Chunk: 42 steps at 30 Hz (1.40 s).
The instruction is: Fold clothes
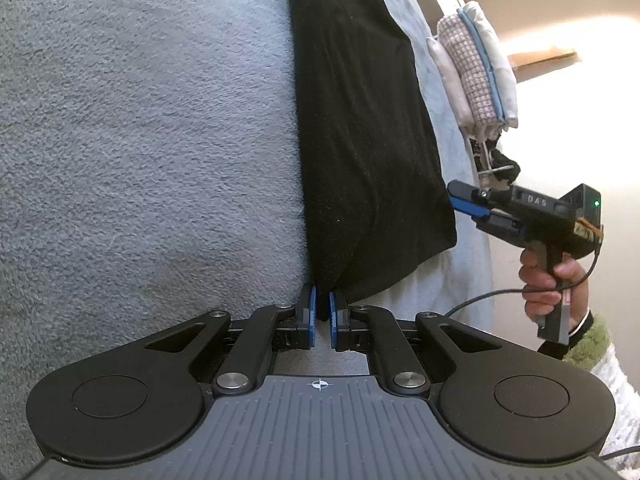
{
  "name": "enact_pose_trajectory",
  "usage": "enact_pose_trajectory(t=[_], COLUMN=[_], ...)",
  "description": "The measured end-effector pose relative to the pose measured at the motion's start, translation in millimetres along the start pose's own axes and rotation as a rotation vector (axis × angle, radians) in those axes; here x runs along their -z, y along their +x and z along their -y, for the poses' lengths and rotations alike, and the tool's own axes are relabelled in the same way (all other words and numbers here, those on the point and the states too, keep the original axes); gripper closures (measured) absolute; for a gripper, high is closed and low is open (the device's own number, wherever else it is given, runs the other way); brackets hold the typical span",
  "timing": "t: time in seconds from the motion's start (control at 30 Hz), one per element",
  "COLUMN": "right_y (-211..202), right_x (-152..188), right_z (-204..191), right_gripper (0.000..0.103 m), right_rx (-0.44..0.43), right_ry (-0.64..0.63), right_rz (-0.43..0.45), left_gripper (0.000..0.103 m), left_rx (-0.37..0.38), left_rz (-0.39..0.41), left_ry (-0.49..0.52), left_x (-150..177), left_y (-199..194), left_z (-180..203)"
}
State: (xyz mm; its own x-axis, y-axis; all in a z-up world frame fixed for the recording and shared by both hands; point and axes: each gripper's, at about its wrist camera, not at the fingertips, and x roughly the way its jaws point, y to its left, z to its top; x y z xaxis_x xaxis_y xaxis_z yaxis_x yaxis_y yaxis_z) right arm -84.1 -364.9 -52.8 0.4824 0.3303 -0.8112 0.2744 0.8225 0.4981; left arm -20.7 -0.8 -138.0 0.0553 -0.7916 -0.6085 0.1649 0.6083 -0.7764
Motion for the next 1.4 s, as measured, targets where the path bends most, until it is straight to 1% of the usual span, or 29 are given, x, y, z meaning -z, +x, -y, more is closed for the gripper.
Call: enact_pose_trajectory(t=[0.03, 0.07, 0.27, 0.37, 0.4, 0.43, 0.47, 0.5, 0.63, 0.67, 0.7, 0.73, 0.77, 0.83, 0.93, 1.03, 1.1, 1.17, 1.2, 1.27, 1.3, 1.33, 1.37, 1.4], right_y=[0, 0, -8, -18, -23, -26, -28, -30, -21, -17, -15, -12, -11, -15, -29, -27, -15, -10, -8, -15, -21, -28, -36, -42], right_x=[2, 4, 13, 16, 16, 17, 19, 20, 26, 28, 30, 32, 34, 37, 41, 46, 46, 45, 44, 44, 44, 45, 47, 48], right_z=[1, 2, 23, 30, 32, 34, 34, 34, 32, 31, 29, 27, 25, 24, 25, 34, 42, 45, 46, 44, 41, 36, 29, 21], right_gripper=[0.101, 0.103, 0.103, 0.099, 0.093, 0.078, 0.069, 0.058, 0.058, 0.058, 0.064, 0.086, 0.093, 0.094, 0.094, 0.094, 0.094, 0.094, 0.092, 0.082, 0.077, 0.077, 0.076, 0.077], right_rx=[0.011, 0.027, 0.001, -0.032, -0.043, -0.044, -0.032, -0.015, 0.008, 0.012, 0.019, 0.025, 0.026, 0.015, -0.025, -0.015, 0.016, 0.021, 0.022, 0.036, 0.058, 0.088, 0.128, 0.132], right_ry=[-0.005, -0.008, 0.103, 0.153, 0.167, 0.171, 0.159, 0.143, 0.109, 0.095, 0.077, 0.059, 0.045, 0.053, 0.071, 0.102, 0.139, 0.163, 0.174, 0.189, 0.181, 0.158, 0.122, 0.083], right_rz=[0.013, 0.028, 0.094, 0.108, 0.109, 0.109, 0.101, 0.090, 0.011, 0.006, 0.005, 0.004, 0.011, 0.046, 0.082, 0.068, 0.039, 0.030, 0.027, 0.029, 0.037, 0.050, 0.069, 0.085], left_gripper=[0.096, 0.096, 0.096, 0.096, 0.096, 0.096, 0.096, 0.096, 0.096, 0.096, 0.096, 0.096, 0.098, 0.100, 0.101, 0.101, 0.099, 0.097, 0.097, 0.097, 0.096, 0.096, 0.096, 0.097], left_rx=[-0.002, -0.003, 0.000, 0.002, 0.002, 0.002, 0.001, 0.000, -0.008, -0.014, -0.024, -0.035, -0.046, -0.067, -0.091, -0.101, -0.101, -0.096, -0.089, -0.083, -0.091, -0.108, -0.138, -0.181], left_rz=[0.003, 0.005, 0.008, 0.009, 0.010, 0.011, 0.012, 0.013, 0.018, 0.023, 0.030, 0.037, 0.045, 0.058, 0.058, 0.041, 0.031, 0.026, 0.026, 0.033, 0.039, 0.048, 0.070, 0.104], left_ry=[0.001, 0.001, -0.004, 0.000, 0.001, 0.004, 0.007, 0.009, 0.021, 0.024, 0.027, 0.032, 0.039, 0.057, 0.090, 0.075, 0.059, 0.056, 0.055, 0.050, 0.063, 0.090, 0.139, 0.210], left_x=[1, 1, 2, 3, 3, 4, 4, 4, 6, 6, 7, 8, 10, 12, 12, 8, 6, 6, 6, 9, 11, 14, 17, 20], left_y=[0, 1, 3, 3, 3, 3, 3, 3, 4, 4, 4, 4, 4, 4, 0, 2, 6, 6, 4, -2, -6, -11, -17, -23], left_z=[1, 1, 4, 4, 4, 5, 5, 6, 8, 9, 10, 12, 15, 20, 29, 25, 22, 20, 19, 18, 18, 21, 26, 34])
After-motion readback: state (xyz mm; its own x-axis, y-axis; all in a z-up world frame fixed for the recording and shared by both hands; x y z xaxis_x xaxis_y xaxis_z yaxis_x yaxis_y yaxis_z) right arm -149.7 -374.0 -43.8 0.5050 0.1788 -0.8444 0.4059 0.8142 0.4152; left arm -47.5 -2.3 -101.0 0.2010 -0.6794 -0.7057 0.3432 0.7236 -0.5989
